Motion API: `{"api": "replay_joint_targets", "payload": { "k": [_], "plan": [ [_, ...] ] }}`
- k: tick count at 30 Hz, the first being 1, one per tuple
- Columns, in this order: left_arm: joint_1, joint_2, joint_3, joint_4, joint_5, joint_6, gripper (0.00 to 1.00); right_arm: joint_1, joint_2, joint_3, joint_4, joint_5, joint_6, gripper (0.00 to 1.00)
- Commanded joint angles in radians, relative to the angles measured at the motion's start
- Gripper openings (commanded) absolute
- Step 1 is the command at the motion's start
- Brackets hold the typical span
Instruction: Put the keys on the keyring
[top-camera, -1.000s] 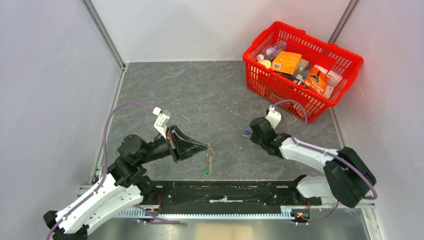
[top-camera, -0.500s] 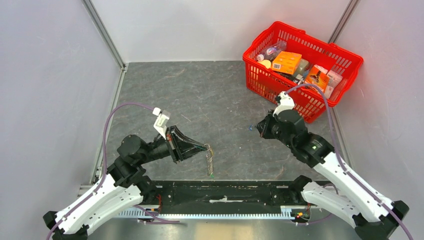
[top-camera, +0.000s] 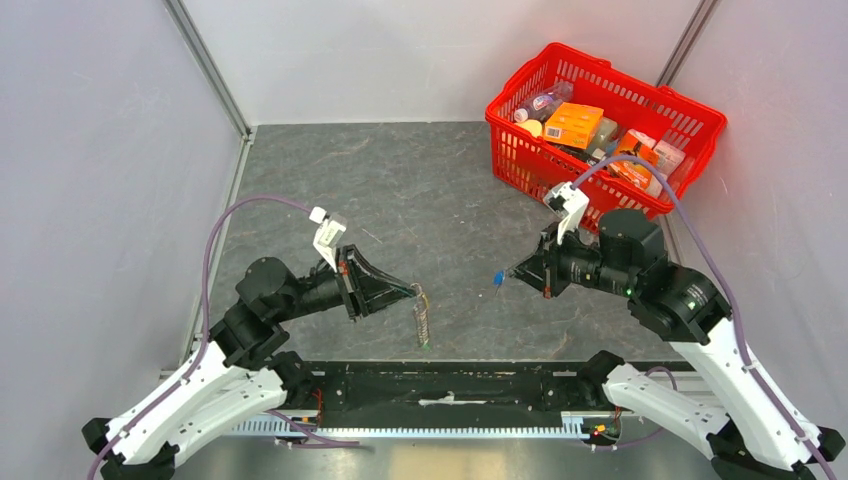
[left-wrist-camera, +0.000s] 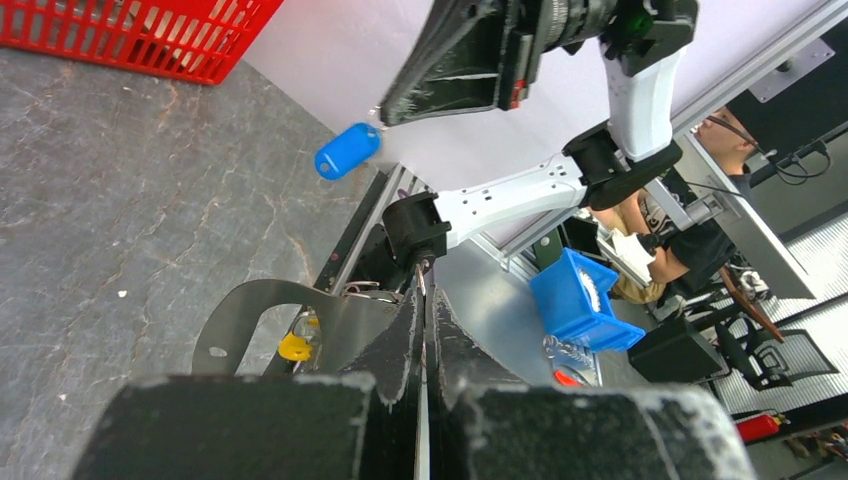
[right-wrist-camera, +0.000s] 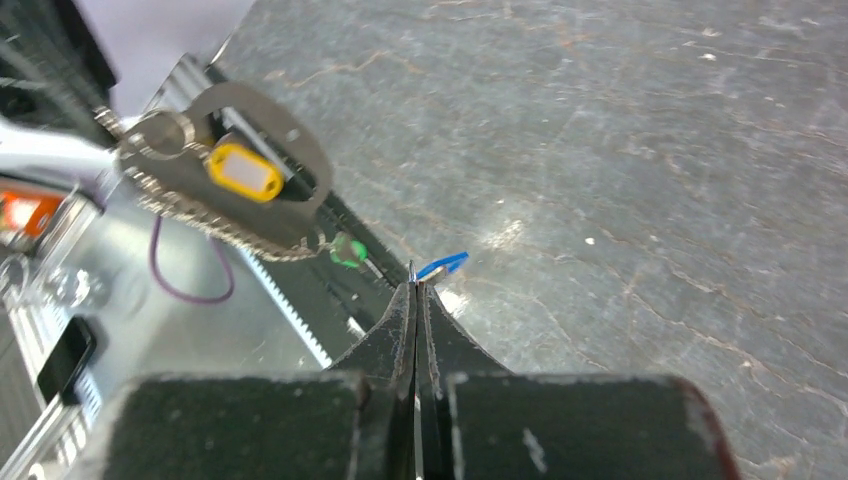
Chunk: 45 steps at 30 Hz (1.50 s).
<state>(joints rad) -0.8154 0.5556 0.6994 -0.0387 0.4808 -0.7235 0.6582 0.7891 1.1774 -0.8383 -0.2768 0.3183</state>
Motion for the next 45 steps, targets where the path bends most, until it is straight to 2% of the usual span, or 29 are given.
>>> {"api": "replay_joint_targets", "payload": {
  "k": [1, 12, 21, 33, 45],
  "plan": [
    [-0.001, 0.019, 0.071, -0.049, -0.013, 0.085, 0.02, -0.001, 0.026, 0.082, -0.046, -0.193, -0.079, 0.0],
    [-0.001, 0.08, 0.097, -0.067, -0.031, 0.143, 0.02, -0.001, 0.153, 0.223, -0.109, -0.447, -0.141, 0.0],
    [-0.001, 0.086, 0.068, 0.019, -0.013, 0.162, 0.02, 0.003, 0.233, 0.185, 0.038, -0.603, -0.06, 0.0],
    [-0.001, 0.101, 0.042, 0.149, 0.071, 0.178, 0.02, 0.083, 0.358, 0.231, 0.132, -0.624, 0.005, 0.0],
    [-0.001, 0.079, 0.041, 0.149, 0.133, 0.246, 0.02, 0.133, 0.42, 0.312, 0.211, -0.647, 0.084, 0.0]
  ]
}}
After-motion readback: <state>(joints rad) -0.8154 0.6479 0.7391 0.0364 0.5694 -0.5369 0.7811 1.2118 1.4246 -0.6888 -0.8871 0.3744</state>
